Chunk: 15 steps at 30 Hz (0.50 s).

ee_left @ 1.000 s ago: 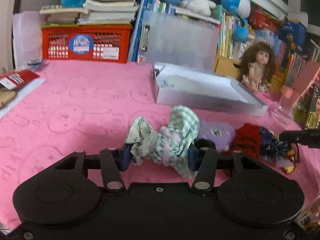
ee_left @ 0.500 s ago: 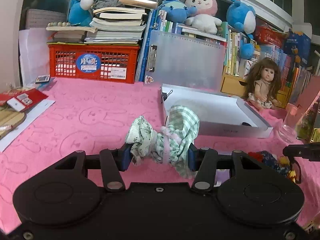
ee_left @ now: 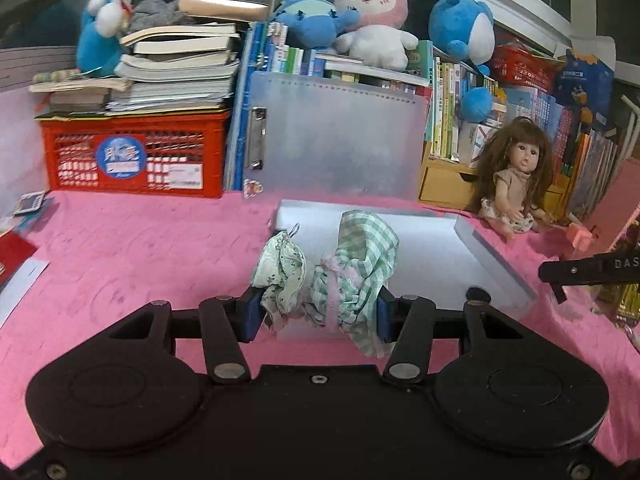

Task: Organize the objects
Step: 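Carry the green-checked cloth into the white box tray and release it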

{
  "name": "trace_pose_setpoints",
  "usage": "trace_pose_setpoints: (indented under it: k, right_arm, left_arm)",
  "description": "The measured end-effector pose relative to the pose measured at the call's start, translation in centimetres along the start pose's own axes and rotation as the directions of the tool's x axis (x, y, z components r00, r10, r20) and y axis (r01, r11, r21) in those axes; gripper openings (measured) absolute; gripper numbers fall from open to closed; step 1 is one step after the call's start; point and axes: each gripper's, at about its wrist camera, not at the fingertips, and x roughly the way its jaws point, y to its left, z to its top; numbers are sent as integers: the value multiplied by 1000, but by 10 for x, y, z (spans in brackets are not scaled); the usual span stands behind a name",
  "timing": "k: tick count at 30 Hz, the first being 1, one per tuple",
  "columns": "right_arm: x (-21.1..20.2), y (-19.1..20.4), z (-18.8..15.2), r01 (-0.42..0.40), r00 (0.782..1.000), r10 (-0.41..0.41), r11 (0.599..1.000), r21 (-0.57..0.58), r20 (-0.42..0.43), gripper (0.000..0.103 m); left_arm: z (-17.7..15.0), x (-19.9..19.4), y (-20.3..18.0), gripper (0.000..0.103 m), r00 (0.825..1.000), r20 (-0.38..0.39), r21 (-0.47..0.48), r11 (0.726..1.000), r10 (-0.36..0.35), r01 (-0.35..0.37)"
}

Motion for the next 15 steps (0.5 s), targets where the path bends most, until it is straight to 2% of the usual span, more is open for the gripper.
trace_pose_setpoints:
  k: [4, 6, 9, 15]
  right_arm:
    - [28, -13, 23, -13, 999, 18, 996, 89, -49, 36]
    - [44, -15, 32, -4, 998, 10, 994, 105, -62, 36]
    - [65, -14, 38, 34, 996, -26, 995, 95, -80, 36]
    - [106, -6, 44, 125, 987, -123, 992, 11, -104, 36]
  left_arm:
    - [23, 33, -5, 50, 1000, -22, -25, 999, -22, 21]
    - [32, 49, -9, 50, 999, -23, -7, 1000, -22, 22]
    - [41, 77, -17, 50, 999, -26, 37, 999, -18, 19]
    - [45, 135, -28, 50, 996, -92, 68, 998, 20, -14]
